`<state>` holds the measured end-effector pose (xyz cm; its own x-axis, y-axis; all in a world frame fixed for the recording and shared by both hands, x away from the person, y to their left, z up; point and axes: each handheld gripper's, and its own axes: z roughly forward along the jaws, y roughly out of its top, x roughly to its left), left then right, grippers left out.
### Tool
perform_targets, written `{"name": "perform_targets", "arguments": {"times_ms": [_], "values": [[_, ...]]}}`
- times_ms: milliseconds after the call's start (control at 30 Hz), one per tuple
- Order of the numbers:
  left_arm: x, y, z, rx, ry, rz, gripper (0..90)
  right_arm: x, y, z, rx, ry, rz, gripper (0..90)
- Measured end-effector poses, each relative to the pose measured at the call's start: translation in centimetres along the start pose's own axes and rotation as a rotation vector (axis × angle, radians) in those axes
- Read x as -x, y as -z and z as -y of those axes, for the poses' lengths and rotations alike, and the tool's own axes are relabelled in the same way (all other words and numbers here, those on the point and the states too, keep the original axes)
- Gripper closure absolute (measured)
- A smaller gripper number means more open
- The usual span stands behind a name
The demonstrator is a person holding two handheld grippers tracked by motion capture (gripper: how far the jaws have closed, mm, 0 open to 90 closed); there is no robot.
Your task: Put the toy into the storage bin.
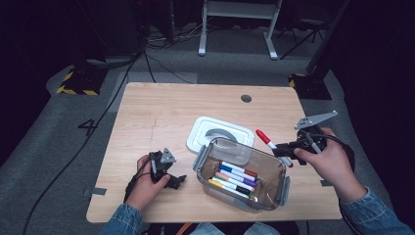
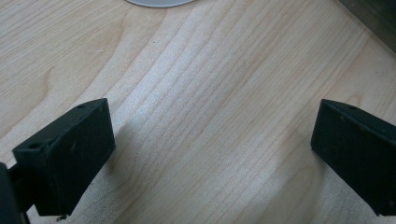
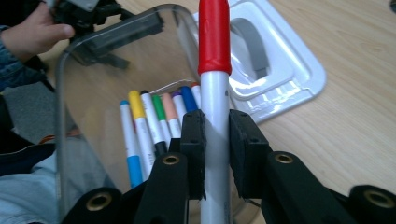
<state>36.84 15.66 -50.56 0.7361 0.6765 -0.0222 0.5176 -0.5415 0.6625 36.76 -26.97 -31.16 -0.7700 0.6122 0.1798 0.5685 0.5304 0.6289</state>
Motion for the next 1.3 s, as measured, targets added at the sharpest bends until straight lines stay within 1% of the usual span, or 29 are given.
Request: {"name": "perform_targets", "arguments": {"times_ms": [33,100,167,200,233,367,500,533,567,600,633,667,700,767,800,833,867,900,933,967,1100,1300], "values": [[0.0,0.0,0.0,0.000,0.000,0.000,0.0,-0.7,-0.3,-0.1,-0.012,0.012,-0.022,77.5],[0.0,0.0,0.0,-0.001,0.000,-0.001,0.0,-1.5,-0.7,-0.3,-0.029,0.024,-0.055,77.5],[0.0,0.0,0.0,0.000,0.000,-0.001,0.0,-2.3,-1.3,-0.5,-0.047,0.041,-0.073,77.5],[0.0,0.0,0.0,0.000,0.000,-0.001,0.0,-2.3,-1.3,-0.5,-0.047,0.041,-0.073,77.5],[0.0,0.0,0.0,0.000,0.000,0.000,0.0,-3.2,-2.0,-0.8,-0.061,0.059,-0.101,77.5],[0.0,0.0,0.0,0.000,0.000,-0.001,0.0,-4.3,-3.4,-1.1,-0.097,0.080,-0.146,77.5],[0.0,0.0,0.0,0.000,0.000,0.000,0.0,-5.1,-5.1,-1.1,-0.147,0.088,-0.177,77.5],[0.0,0.0,0.0,0.000,0.000,0.000,0.0,-5.3,-5.5,-1.1,-0.161,0.093,-0.183,77.5],[0.0,0.0,0.0,0.000,0.000,-0.001,0.0,-5.3,-5.5,-1.1,-0.161,0.093,-0.183,77.5],[0.0,0.0,0.0,0.000,0.000,0.000,0.0,-5.4,-5.9,-1.1,-0.173,0.095,-0.185,77.5],[0.0,0.0,0.0,0.000,-0.001,0.000,0.0,-5.6,-6.6,-1.1,-0.198,0.100,-0.190,77.5],[0.0,0.0,0.0,0.000,-0.001,0.001,0.0,-5.6,-6.6,-1.1,-0.198,0.100,-0.190,77.5],[0.0,0.0,0.0,-0.001,0.000,0.000,0.0,-5.7,-7.3,-1.1,-0.219,0.108,-0.195,77.5],[0.0,0.0,0.0,-0.001,-0.004,-0.001,0.0,-5.9,-8.0,-1.2,-0.243,0.113,-0.200,77.5],[0.0,0.0,0.0,-0.001,-0.004,-0.001,0.0,-5.9,-8.0,-1.2,-0.243,0.113,-0.200,77.5],[0.0,0.0,0.0,0.000,-0.001,0.000,0.0,-6.1,-8.7,-1.2,-0.263,0.117,-0.205,77.5],[0.0,0.0,0.0,0.000,-0.001,0.000,0.0,-6.1,-8.7,-1.2,-0.263,0.117,-0.205,77.5],[0.0,0.0,0.0,0.000,-0.001,0.000,0.0,-6.2,-9.5,-1.2,-0.285,0.122,-0.213,77.5],[0.0,0.0,0.0,0.000,-0.001,0.000,0.0,-6.2,-9.5,-1.2,-0.285,0.122,-0.213,77.5],[0.0,0.0,0.0,-0.001,-0.004,-0.001,0.0,-6.4,-10.2,-1.1,-0.306,0.127,-0.222,77.5],[0.0,0.0,0.0,0.000,-0.006,-0.002,0.0,-6.6,-11.6,-1.0,-0.342,0.123,-0.242,77.5],[0.0,0.0,0.0,-0.001,-0.006,-0.003,0.0,-6.9,-13.3,-1.0,-0.385,0.119,-0.255,77.5]]}}
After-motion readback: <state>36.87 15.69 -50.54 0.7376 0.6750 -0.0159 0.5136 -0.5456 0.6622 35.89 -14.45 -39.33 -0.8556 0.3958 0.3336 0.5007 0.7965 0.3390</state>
